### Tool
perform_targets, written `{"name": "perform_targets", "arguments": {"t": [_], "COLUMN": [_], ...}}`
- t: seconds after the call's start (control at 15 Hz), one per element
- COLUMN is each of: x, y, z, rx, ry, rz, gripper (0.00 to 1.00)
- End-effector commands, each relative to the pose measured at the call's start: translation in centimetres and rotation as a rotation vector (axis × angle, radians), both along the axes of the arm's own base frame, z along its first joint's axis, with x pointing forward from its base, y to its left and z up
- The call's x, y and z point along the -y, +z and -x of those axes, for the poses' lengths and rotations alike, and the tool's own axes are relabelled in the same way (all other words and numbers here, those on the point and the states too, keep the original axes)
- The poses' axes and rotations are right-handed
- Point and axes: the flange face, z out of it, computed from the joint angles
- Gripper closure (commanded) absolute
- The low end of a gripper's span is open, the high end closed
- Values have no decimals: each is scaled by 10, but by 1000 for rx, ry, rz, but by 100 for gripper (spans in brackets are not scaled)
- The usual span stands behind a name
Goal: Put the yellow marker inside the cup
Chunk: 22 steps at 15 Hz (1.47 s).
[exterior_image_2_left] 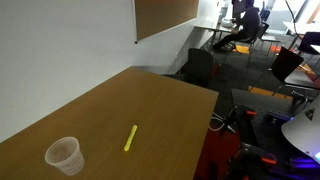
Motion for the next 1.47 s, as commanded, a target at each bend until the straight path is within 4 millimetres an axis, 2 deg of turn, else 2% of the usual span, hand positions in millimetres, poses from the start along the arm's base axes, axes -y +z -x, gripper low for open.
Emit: {"name": "perform_targets", "arguments": {"t": [0.0,0.33,0.73,1.0,1.4], "x": [0,0,-26,-53,-79], "y": [0,0,-11,-31,-81], "z": [0,0,-32,-64,-102], "rx": [0,0,85,169,255], "ry": [0,0,94,286,608], "rz": [0,0,102,191,135], "gripper": [0,0,0,0,0]}}
